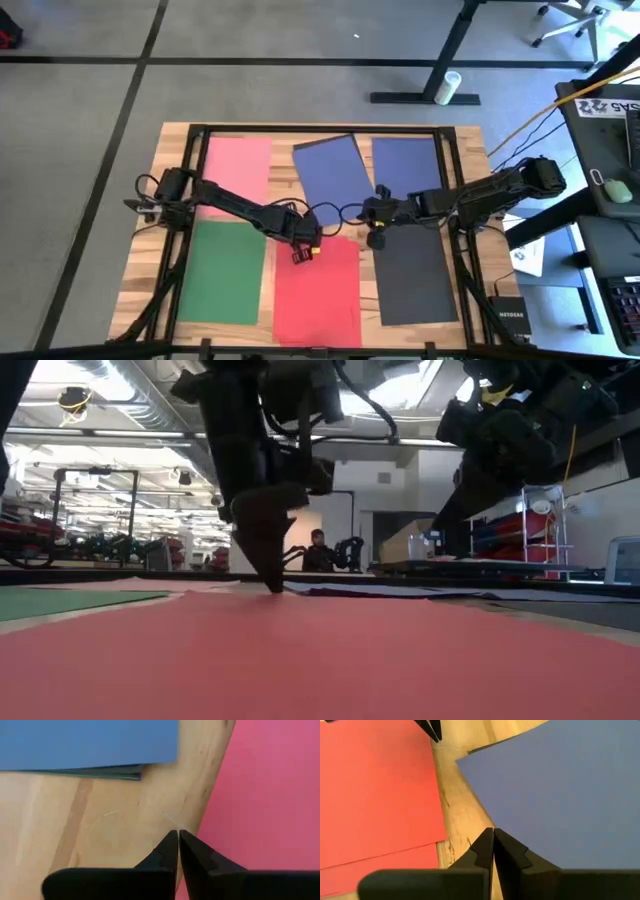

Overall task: Organize paper
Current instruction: Stack the red paper on top of the red paper

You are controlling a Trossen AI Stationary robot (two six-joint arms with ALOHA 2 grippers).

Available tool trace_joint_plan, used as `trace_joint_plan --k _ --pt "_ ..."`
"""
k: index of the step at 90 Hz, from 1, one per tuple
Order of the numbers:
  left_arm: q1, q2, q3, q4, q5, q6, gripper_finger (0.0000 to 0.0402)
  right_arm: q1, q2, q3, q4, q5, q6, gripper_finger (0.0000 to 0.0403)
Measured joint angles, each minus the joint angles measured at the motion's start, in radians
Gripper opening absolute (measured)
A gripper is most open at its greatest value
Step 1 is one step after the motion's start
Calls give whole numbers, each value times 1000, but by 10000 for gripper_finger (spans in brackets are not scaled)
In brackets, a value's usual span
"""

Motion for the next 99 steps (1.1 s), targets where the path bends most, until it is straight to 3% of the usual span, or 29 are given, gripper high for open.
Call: trace_joint_plan --k 24,40,70,83,99 --pt "-70 -148 2 -195 -15 61 0 0 0 0 -6 0 0 1" --pt "-175 -152 -8 -312 50 118 0 0 0 0 -14 0 0 1" --pt "-317 -149 -163 -112 159 41 0 0 0 0 -15 0 1 1" --pt "-342 -149 -218 57 201 2 0 0 0 0 -15 -5 1 1" --pt "-348 -140 -230 103 201 -32 0 0 0 0 -14 -11 1 1"
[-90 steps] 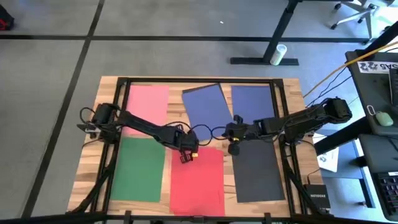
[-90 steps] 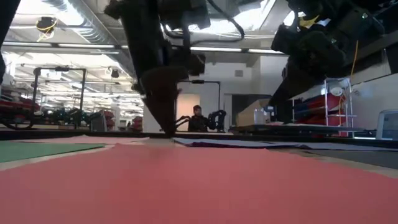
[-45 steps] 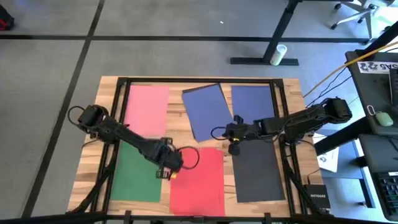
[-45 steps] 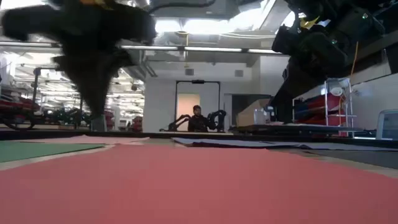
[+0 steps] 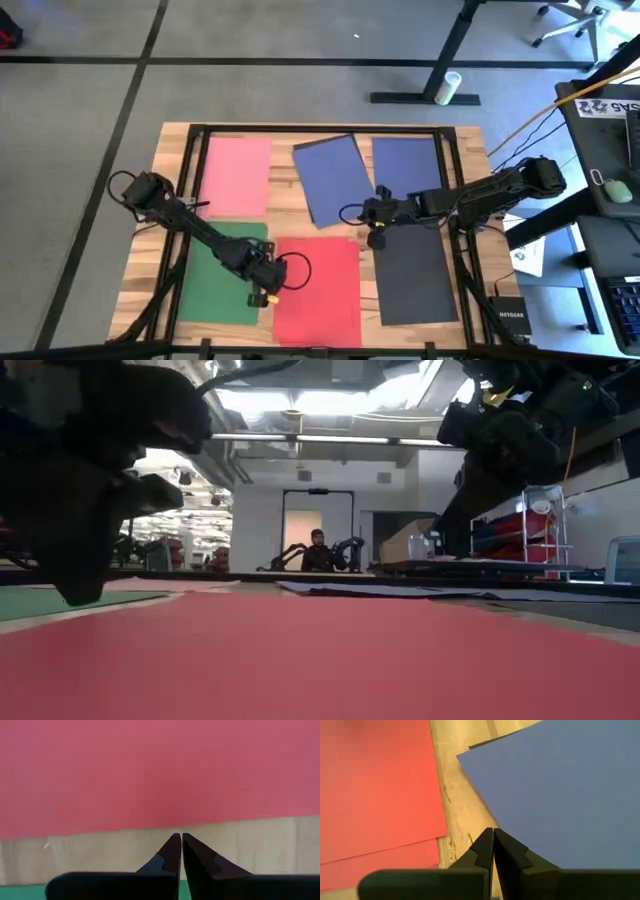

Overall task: Organize paper
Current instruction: Stack the red paper on top of the red paper

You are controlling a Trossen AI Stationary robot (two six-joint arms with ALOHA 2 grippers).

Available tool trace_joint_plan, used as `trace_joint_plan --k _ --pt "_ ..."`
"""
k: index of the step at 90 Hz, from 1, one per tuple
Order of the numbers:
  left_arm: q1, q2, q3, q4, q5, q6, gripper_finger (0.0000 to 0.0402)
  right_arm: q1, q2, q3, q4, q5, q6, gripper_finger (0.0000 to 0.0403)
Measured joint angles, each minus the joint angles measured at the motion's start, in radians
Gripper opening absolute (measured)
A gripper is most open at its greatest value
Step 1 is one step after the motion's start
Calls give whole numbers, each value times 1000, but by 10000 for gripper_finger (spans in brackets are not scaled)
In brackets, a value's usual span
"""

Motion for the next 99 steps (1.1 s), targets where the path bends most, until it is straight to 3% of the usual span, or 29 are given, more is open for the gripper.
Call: trace_joint_plan --k 48,68,99 --pt "3 49 6 65 39 12 0 0 0 0 -6 -15 2 1" --pt "3 50 6 80 39 13 0 30 0 0 -37 -300 56 1" --pt "12 51 8 82 26 34 0 147 102 0 -48 -236 131 0"
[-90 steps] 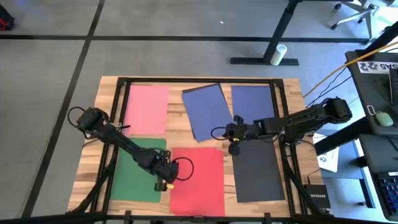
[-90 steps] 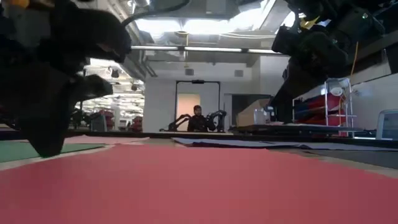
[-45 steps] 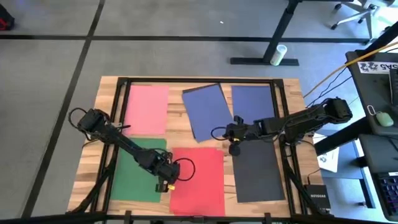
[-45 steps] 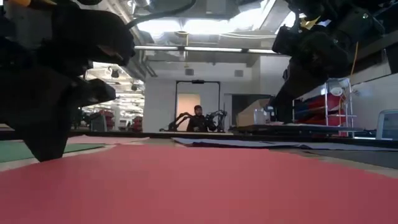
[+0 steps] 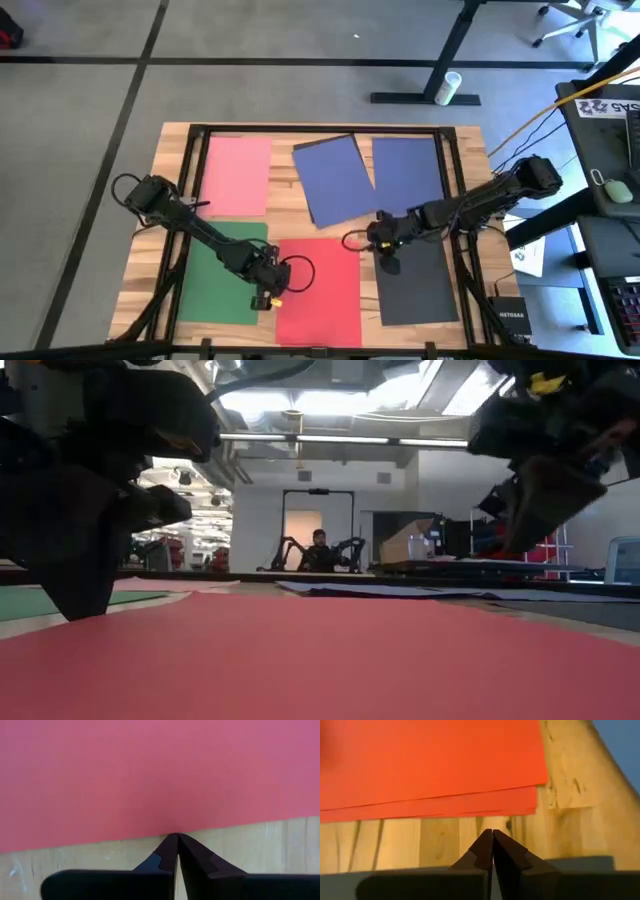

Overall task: Organize paper
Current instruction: Stack the red paper on top of the red paper

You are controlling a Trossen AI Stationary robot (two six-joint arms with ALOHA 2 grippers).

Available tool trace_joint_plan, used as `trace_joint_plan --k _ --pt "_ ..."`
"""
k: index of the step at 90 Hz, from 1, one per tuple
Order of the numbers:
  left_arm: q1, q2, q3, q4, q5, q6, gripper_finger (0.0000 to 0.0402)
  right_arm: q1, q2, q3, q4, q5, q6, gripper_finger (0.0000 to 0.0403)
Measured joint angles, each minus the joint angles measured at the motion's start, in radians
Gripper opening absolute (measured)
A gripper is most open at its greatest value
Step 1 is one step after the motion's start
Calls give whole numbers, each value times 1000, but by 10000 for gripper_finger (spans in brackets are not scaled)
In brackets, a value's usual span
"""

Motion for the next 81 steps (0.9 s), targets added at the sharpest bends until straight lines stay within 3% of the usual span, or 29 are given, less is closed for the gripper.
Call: trace_joint_plan --k 30,81 --pt "4 1 1 0 -2 3 0 -2 184 4 117 49 5 0" --pt "23 1 0 19 3 47 0 -3 193 2 180 67 4 0"
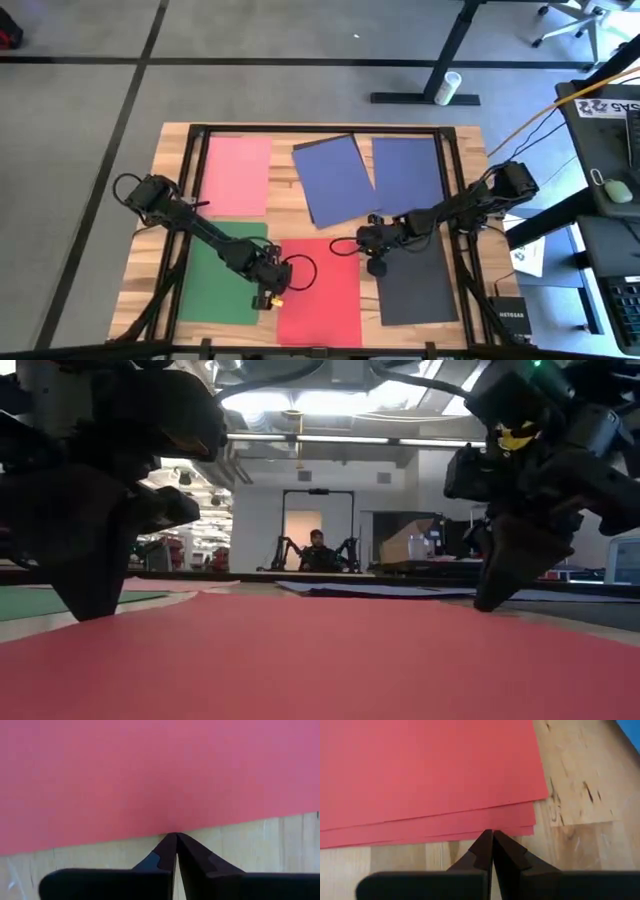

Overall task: Organize paper
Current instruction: Stack the red paper on top of the red paper

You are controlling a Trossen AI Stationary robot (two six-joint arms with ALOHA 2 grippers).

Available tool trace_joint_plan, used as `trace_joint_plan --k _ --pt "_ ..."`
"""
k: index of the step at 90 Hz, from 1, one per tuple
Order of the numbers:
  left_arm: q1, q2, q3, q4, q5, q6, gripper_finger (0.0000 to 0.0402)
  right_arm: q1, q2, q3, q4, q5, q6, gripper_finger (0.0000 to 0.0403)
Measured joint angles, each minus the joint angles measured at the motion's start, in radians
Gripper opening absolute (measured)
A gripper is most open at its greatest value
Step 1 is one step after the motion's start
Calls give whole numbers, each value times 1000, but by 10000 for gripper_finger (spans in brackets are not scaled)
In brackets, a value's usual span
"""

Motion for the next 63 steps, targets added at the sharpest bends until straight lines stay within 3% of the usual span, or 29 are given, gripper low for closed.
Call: trace_joint_plan --k 63 --pt "1 0 -2 21 -9 5 0 0 2 -1 16 2 -5 0"
